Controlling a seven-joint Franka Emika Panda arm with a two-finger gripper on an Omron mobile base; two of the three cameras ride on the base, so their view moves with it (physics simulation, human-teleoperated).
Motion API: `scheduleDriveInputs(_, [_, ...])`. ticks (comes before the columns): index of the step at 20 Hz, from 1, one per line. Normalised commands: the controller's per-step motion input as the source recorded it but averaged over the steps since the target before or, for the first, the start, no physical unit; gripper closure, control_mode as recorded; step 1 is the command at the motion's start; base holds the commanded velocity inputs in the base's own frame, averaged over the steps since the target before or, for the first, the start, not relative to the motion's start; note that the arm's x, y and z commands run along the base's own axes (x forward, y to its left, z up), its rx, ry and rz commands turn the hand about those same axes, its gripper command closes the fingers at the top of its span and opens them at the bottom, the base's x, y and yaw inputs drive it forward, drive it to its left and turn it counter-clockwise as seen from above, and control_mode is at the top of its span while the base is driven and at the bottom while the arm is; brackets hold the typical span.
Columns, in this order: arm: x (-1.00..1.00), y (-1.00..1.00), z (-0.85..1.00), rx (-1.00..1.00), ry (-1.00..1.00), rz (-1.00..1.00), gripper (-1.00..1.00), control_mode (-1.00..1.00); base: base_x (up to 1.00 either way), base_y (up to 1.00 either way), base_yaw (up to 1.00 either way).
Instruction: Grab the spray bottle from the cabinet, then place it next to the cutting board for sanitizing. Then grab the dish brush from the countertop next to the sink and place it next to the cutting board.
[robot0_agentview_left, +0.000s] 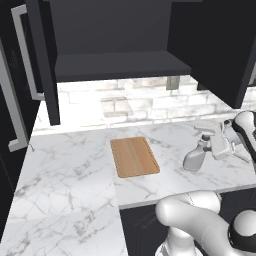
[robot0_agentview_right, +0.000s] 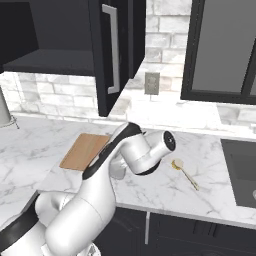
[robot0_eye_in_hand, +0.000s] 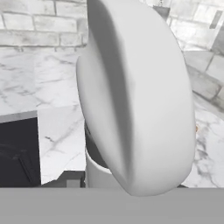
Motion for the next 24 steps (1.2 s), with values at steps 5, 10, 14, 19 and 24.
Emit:
scheduleDriveInputs(5, [0.13,0.01,-0.11,-0.03,-0.01,0.0,1.0,-1.0,0.0,0.0,0.0])
scheduleDriveInputs(10, [0.01,0.01,-0.18,-0.03,-0.07,0.0,1.0,-1.0,0.0,0.0,0.0])
scheduleDriveInputs(14, [0.07,0.03,-0.22,-0.05,-0.05,0.0,1.0,-1.0,0.0,0.0,0.0])
scheduleDriveInputs(19, [0.07,0.03,-0.21,-0.05,-0.02,0.0,1.0,-1.0,0.0,0.0,0.0])
scheduleDriveInputs(24, [0.08,0.0,-0.21,-0.04,0.0,-0.01,1.0,-1.0,0.0,0.0,0.0])
